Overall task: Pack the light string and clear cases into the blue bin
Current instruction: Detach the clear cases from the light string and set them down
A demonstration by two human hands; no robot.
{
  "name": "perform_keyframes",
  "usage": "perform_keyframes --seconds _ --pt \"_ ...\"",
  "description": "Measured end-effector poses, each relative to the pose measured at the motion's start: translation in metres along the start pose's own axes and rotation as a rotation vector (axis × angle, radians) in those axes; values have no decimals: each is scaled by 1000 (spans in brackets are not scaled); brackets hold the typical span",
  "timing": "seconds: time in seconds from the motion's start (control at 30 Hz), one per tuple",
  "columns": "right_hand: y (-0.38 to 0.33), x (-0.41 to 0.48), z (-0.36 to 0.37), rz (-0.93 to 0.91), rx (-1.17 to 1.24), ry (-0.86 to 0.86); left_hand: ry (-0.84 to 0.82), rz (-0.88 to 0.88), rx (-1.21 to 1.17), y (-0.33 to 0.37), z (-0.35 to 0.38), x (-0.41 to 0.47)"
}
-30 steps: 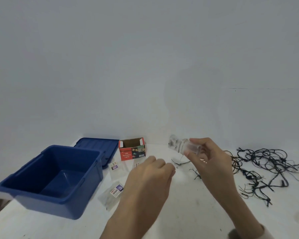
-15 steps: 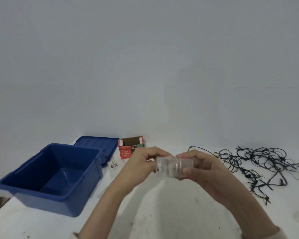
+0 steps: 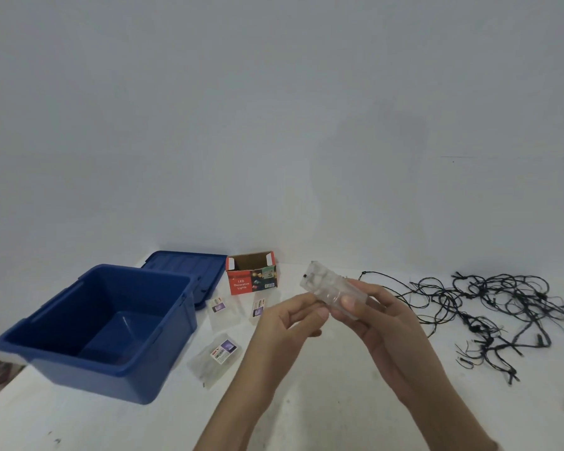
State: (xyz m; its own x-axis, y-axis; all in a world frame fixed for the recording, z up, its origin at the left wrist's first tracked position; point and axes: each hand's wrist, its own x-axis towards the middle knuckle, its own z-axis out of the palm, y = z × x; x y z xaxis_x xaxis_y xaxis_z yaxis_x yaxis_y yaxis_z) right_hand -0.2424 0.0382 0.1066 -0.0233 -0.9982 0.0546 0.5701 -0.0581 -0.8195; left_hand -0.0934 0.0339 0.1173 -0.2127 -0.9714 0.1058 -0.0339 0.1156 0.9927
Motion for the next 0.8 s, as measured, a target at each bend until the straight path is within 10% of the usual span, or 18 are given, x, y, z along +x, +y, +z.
perform_keyframes --seconds 0.5,0.8 --pt "29 17 -12 220 -736 -164 3 -189 141 -49 -23 5" --pt "55 44 -14 178 -737 6 191 -253 233 -79 -56 45"
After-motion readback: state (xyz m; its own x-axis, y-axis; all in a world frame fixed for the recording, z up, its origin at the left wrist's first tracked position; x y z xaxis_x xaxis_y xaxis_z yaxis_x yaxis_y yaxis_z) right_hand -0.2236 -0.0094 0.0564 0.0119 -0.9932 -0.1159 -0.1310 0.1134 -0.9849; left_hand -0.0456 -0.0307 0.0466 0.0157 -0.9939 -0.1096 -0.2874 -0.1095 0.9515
